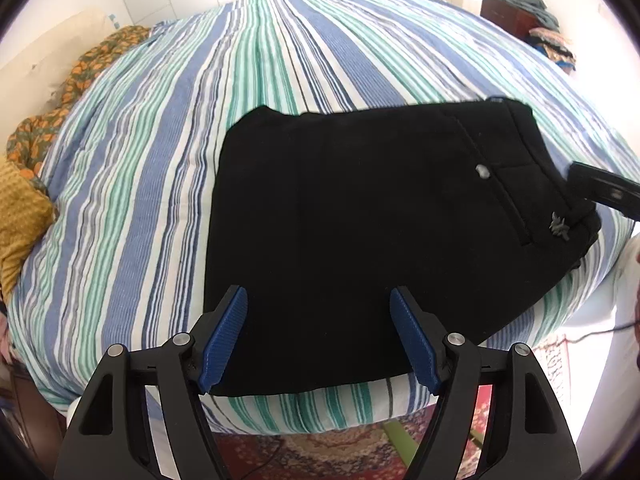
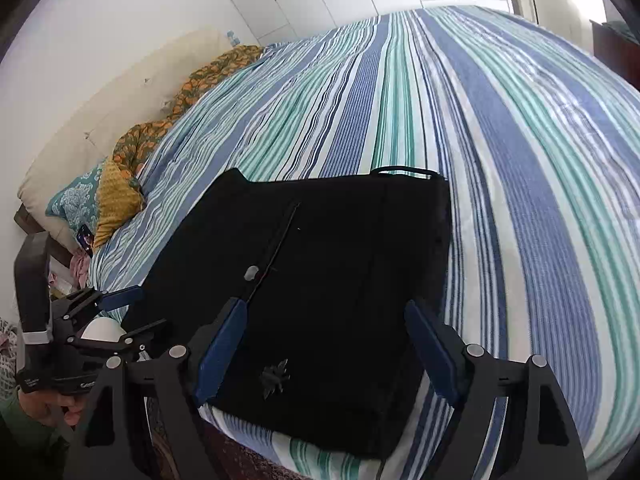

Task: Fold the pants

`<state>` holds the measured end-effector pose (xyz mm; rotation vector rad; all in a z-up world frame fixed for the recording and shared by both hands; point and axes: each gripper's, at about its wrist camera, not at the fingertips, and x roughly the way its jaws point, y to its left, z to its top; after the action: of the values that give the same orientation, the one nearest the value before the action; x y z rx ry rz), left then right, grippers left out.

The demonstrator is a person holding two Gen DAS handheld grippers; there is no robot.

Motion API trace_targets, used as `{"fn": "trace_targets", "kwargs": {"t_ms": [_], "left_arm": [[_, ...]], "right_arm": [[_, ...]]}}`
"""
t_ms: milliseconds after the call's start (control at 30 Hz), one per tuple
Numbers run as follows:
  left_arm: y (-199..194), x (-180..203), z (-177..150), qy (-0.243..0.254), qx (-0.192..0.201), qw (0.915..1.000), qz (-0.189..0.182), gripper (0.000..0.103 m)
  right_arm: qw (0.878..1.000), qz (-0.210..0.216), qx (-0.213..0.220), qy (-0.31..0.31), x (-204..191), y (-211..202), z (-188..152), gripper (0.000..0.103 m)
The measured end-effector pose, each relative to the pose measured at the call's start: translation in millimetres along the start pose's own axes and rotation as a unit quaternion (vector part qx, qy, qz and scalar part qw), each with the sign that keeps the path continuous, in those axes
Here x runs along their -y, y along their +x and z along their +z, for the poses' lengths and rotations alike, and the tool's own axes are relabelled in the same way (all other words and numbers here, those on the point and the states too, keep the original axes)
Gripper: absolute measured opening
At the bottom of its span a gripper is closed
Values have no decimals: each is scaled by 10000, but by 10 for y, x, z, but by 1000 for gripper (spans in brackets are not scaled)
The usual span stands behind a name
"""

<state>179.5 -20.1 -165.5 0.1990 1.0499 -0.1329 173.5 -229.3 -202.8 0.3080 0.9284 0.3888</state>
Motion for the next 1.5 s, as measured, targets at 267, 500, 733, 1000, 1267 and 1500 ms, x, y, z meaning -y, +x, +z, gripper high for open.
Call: {"fn": "trace_targets", "kwargs": {"t_ms": [267,500,733,1000,1267,1500], "left_arm": [[110,-2,27,-474,-195,9984,-222,91],[81,-7,-73,-465,-196,9985,-196,92],[15,-129,-144,-549,-209,9982,-112,92],[-56,-581,-38,-962,-246,9949,-162,92],[333,-1305,247,-1919,-716,9702,-1294,91],[894,-1251,328,-1896,-1432,9540,-1828,91]], "right_arm": [[9954,608,540,-515,-406,-332,-286,82],[9978,409,-89,-519,-386,-12,-465,82],[9974,410,-44,-584,-356,-25,-535,82],[9955,637,483,505,120,-414,-555,84],[9554,1609,323,2456,1007,-335,-447,84],[9469,1639,-996,2581,1030,344,-220,84]]}}
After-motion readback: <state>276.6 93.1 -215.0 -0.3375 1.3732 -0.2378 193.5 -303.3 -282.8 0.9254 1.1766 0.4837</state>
